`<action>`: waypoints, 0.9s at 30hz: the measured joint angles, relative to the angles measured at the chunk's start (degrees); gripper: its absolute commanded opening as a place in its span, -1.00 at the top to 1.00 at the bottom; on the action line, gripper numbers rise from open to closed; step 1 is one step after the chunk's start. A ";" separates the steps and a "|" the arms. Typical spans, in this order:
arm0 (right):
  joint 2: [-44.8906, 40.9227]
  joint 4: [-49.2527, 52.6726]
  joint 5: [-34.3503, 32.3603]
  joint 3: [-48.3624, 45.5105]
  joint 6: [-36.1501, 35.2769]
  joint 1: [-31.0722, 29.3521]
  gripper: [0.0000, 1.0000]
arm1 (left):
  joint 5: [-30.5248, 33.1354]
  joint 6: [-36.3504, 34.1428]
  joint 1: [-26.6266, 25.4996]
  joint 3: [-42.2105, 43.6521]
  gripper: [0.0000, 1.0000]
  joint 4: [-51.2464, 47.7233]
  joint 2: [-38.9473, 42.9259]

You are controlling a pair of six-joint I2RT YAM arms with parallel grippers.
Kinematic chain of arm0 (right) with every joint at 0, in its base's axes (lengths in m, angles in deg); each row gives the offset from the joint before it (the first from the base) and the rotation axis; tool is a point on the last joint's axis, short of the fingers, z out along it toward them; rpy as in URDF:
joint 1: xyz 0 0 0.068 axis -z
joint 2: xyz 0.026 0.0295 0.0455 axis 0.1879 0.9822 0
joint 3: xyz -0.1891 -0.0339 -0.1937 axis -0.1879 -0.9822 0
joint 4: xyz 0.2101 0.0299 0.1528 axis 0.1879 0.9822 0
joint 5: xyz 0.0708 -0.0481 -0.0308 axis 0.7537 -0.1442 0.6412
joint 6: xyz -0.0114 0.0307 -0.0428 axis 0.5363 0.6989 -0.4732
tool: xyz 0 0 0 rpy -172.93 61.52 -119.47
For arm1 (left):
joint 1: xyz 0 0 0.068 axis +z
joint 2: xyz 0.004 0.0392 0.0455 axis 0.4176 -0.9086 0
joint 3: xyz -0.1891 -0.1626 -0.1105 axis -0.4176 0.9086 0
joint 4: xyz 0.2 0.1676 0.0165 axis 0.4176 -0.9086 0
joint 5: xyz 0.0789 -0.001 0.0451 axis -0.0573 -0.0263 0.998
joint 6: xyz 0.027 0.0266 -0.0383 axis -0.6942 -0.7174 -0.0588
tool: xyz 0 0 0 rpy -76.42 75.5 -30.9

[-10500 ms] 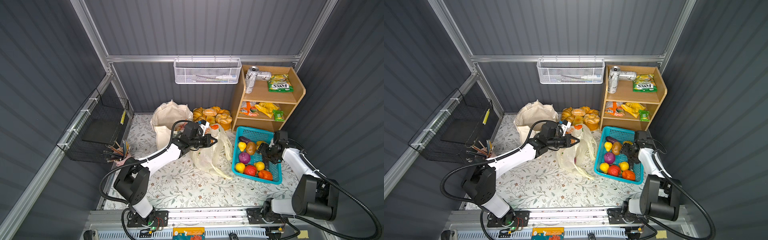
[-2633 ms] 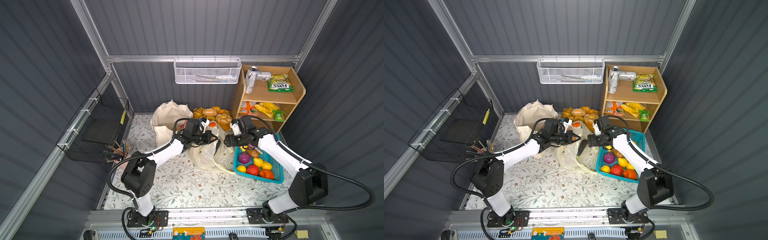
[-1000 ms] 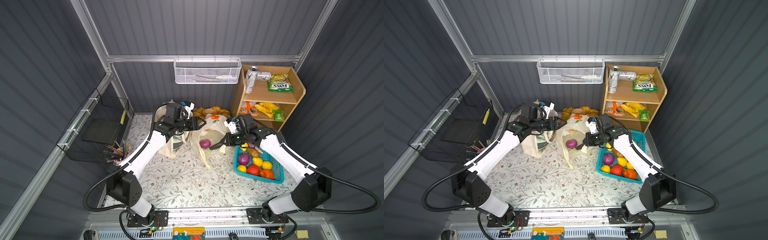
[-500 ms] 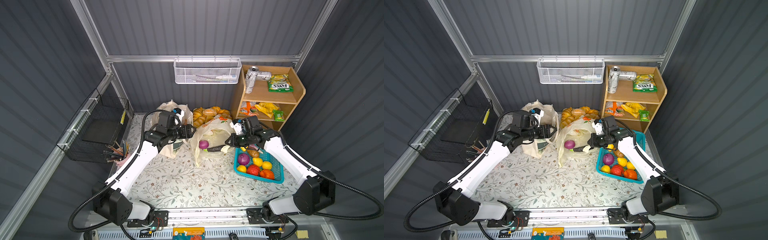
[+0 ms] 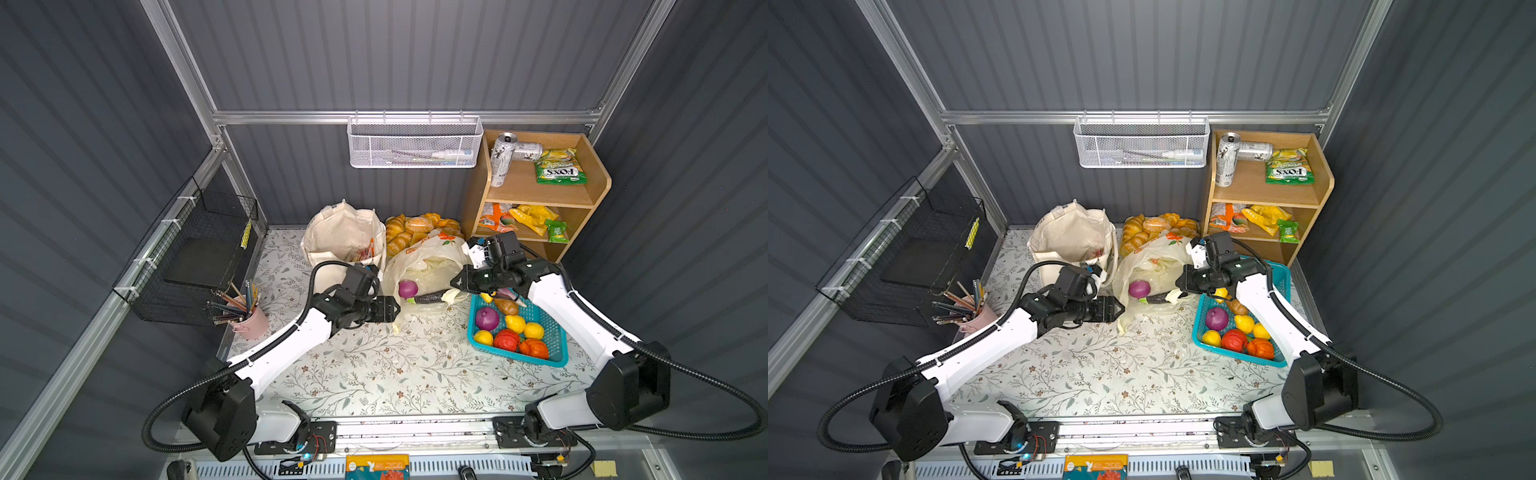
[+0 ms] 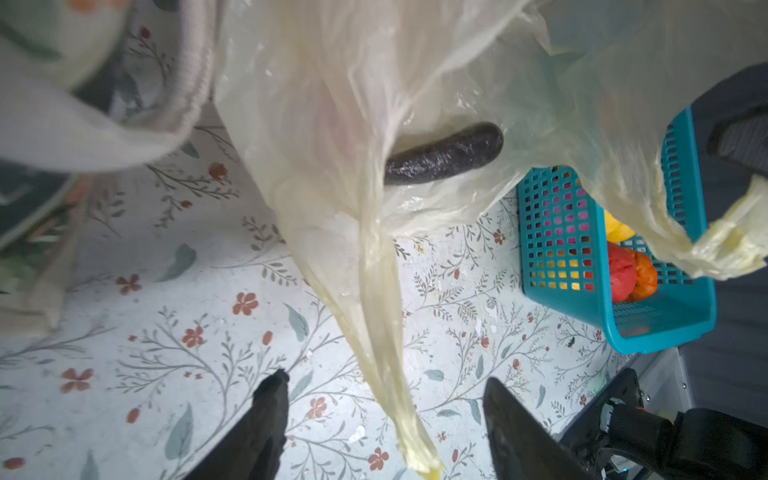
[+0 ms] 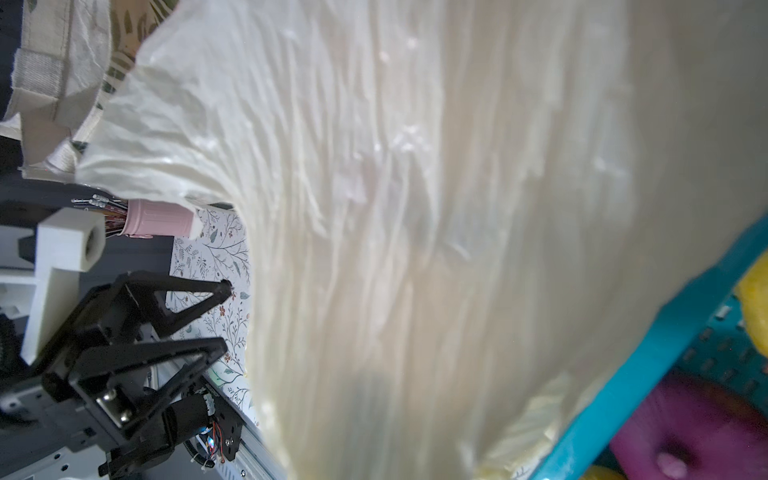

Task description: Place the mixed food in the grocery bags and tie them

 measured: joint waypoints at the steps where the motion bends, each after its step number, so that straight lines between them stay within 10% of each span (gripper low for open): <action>1: 0.00 -0.04 0.00 -0.07 0.07 0.00 1.00 | 0.46 0.52 -1.05 0.15 -0.48 0.83 -0.55; 12: 0.00 -1.05 0.02 -0.35 0.26 0.33 1.00 | 4.94 4.22 -2.75 2.45 -0.32 7.08 -7.80; 17: 0.00 -1.33 0.59 -0.63 0.24 0.94 1.00 | 4.22 5.90 -3.26 5.70 0.95 8.20 -8.79; 27: -0.11 0.87 3.56 1.68 0.15 3.45 1.00 | -1.53 5.88 -3.23 -12.83 1.00 5.75 -6.99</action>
